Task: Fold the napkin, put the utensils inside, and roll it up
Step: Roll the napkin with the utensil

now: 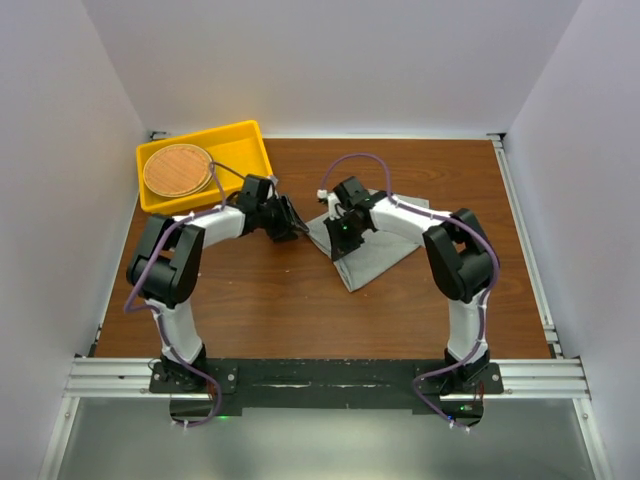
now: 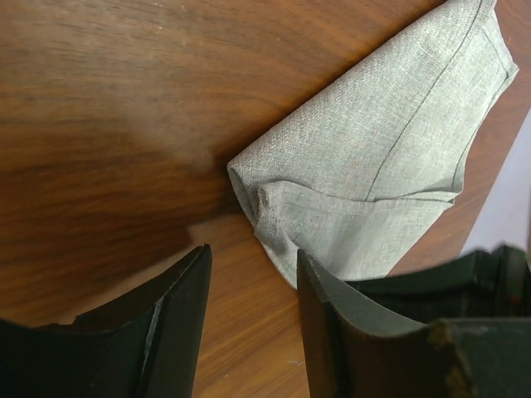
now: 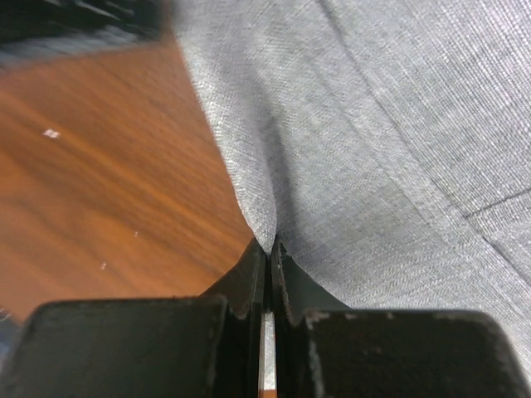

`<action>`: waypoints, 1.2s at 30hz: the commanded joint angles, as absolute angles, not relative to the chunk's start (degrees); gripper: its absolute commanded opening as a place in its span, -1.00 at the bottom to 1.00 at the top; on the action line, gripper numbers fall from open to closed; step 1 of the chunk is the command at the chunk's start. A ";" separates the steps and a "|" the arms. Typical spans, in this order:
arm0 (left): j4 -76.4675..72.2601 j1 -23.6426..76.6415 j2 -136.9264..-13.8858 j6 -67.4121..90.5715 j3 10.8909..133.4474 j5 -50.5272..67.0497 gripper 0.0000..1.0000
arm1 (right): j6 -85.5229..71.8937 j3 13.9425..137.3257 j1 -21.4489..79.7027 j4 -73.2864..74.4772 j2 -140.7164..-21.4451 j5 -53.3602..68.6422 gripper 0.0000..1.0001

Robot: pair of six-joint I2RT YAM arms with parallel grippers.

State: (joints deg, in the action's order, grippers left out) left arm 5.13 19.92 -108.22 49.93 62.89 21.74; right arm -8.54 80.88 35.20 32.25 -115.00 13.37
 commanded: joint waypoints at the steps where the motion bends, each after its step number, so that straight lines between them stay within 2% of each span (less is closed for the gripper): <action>1: 7.03 19.25 -101.96 44.30 61.61 18.90 -0.02 | -11.77 76.38 30.60 26.47 -111.36 28.82 -1.00; 10: 5.11 20.74 -98.09 40.78 56.96 21.97 -0.21 | -19.59 69.70 22.95 14.78 -110.65 45.94 -1.00; 15: 3.43 23.11 -98.78 40.96 56.25 23.90 -0.31 | -21.27 68.91 19.35 13.18 -111.79 49.39 -1.00; 26: 1.76 26.28 -103.53 41.48 60.64 27.60 -0.40 | -18.20 68.91 15.38 16.52 -116.01 49.40 -1.00; 36: -4.99 27.25 -109.33 45.08 65.21 34.00 -0.42 | -12.75 71.27 15.03 22.49 -119.18 41.67 -1.00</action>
State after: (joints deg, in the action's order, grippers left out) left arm 2.20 26.65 -107.44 42.89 62.00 29.19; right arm -17.43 69.47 15.29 17.98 -117.82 47.35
